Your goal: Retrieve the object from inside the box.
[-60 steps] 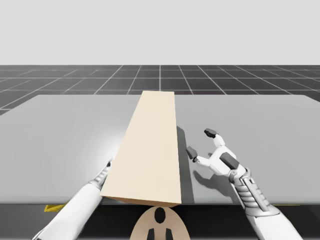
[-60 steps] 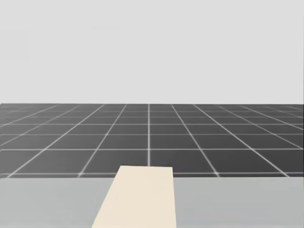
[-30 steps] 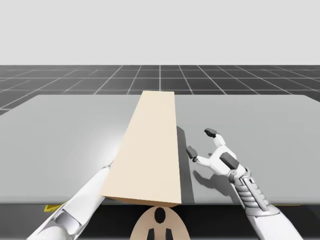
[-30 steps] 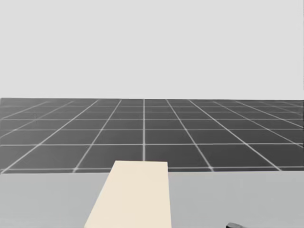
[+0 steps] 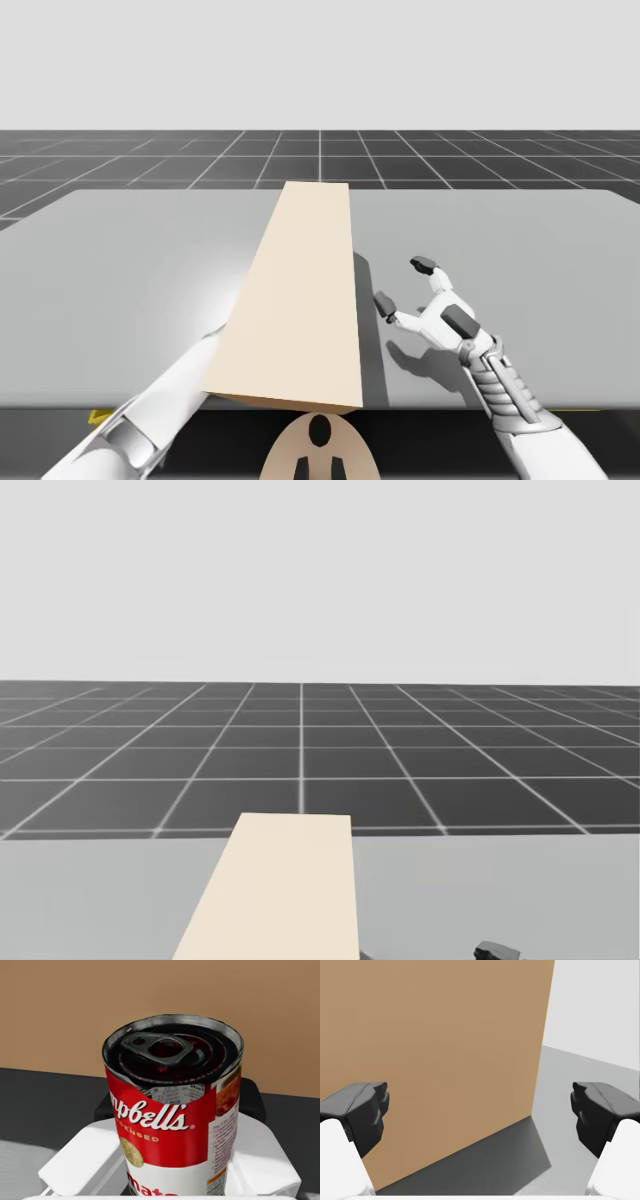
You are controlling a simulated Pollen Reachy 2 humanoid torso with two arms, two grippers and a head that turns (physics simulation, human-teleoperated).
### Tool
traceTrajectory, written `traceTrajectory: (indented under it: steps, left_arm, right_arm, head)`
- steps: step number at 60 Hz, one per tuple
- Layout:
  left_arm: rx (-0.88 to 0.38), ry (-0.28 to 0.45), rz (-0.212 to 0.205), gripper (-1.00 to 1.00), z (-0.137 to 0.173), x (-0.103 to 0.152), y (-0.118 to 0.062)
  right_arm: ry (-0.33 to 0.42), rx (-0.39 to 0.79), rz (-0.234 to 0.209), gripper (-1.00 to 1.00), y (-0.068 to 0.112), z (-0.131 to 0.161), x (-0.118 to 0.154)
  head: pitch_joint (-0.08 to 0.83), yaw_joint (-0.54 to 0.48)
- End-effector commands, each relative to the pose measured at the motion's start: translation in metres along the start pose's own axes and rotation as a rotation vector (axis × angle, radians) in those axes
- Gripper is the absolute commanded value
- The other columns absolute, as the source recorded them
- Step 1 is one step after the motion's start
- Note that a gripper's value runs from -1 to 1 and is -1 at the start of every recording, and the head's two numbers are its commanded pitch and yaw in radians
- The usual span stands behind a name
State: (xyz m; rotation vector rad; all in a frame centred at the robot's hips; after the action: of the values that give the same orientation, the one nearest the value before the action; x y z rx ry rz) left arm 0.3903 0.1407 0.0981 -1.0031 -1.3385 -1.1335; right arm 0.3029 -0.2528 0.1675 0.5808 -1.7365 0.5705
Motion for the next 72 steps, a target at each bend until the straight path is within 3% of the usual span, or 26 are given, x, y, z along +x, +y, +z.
traceTrajectory:
  steps: [1, 14, 23, 39, 46, 55, 72]
  left_arm:
    - [0.041, 0.031, 0.026, 1.0, 0.041, 0.005, 0.004]
    - [0.119, 0.021, -0.03, 1.0, 0.111, 0.028, -0.009]
    - [0.152, 0.054, -0.088, 1.0, 0.153, 0.043, -0.022]
    - [0.269, 0.046, -0.101, 1.0, 0.21, 0.054, -0.023]
    - [0.31, 0.041, -0.119, 1.0, 0.223, 0.066, -0.02]
    - [0.421, 0.004, -0.177, 1.0, 0.23, 0.093, -0.008]
    - [0.493, -0.053, -0.288, 1.0, 0.221, 0.164, 0.011]
  right_arm:
    - [-0.004, -0.003, -0.001, -1.0, -0.001, 0.001, 0.001]
    - [-0.017, -0.008, 0.0, -1.0, -0.008, 0.006, 0.006]
    - [-0.019, -0.012, 0.001, -1.0, -0.01, 0.008, 0.007]
    - [-0.019, -0.013, 0.002, -1.0, -0.011, 0.008, 0.008]
    - [-0.017, -0.012, 0.003, -1.0, -0.011, 0.008, 0.007]
    - [-0.018, -0.014, 0.004, -1.0, -0.011, 0.008, 0.008]
    - [-0.019, -0.013, 0.008, -1.0, -0.011, 0.009, 0.008]
  head:
    - [0.053, -0.04]
    - [0.048, -0.04]
    - [0.043, -0.04]
    - [0.028, -0.04]
    - [0.027, -0.04]
    - [0.022, -0.05]
    - [0.018, -0.05]
